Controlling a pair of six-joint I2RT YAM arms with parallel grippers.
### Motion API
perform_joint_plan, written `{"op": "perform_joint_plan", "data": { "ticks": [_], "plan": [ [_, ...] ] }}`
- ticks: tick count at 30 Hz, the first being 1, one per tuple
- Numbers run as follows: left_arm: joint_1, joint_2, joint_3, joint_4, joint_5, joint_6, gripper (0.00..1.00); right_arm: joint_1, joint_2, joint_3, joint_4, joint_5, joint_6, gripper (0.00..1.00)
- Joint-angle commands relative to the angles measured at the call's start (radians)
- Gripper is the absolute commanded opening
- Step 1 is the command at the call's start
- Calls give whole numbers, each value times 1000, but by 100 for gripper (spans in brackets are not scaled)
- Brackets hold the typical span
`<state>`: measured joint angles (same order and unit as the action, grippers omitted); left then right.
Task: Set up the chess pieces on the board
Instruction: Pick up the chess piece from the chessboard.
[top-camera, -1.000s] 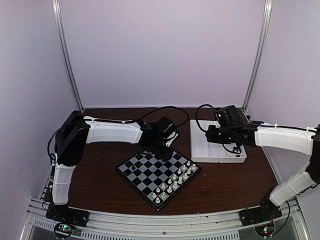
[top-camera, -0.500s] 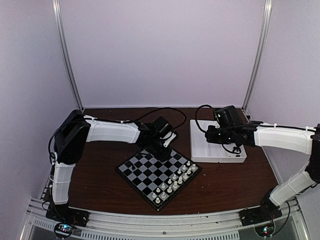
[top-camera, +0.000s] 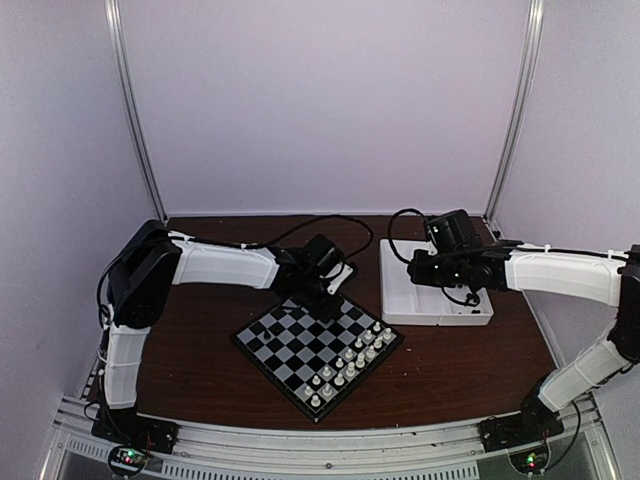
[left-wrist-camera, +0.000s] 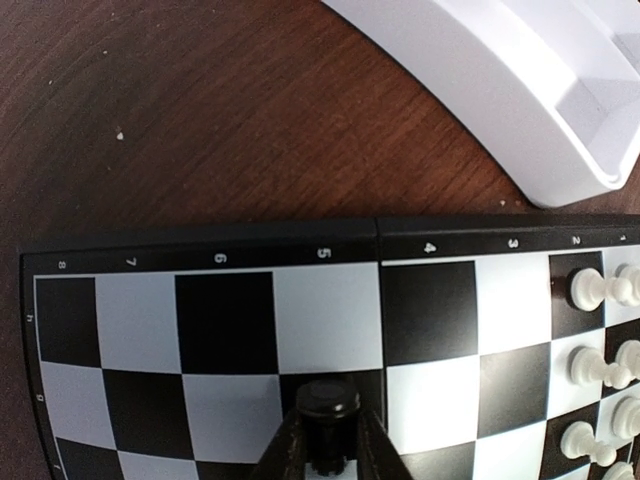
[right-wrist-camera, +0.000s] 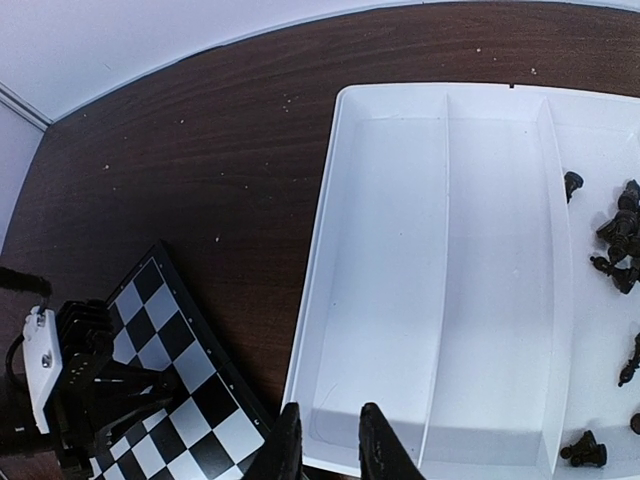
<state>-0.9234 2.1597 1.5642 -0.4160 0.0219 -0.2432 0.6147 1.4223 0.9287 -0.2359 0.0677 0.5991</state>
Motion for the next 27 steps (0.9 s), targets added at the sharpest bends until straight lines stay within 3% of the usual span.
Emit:
{"op": "perform_joint_plan", "data": {
  "ticks": [1, 10, 19, 27],
  "plan": [
    [8, -10, -35, -26, -7, 12, 20, -7, 16, 35, 6, -8, 8, 21],
    [8, -33, -75, -8, -8, 16, 26, -6, 26, 38, 13, -20, 12, 21],
    [8, -45, -98, 1, -3, 17, 18, -6, 26, 38, 14, -25, 14, 21],
    [8, -43, -101, 30, 4, 23, 16, -6, 26, 33, 14, -25, 15, 22]
  ]
}}
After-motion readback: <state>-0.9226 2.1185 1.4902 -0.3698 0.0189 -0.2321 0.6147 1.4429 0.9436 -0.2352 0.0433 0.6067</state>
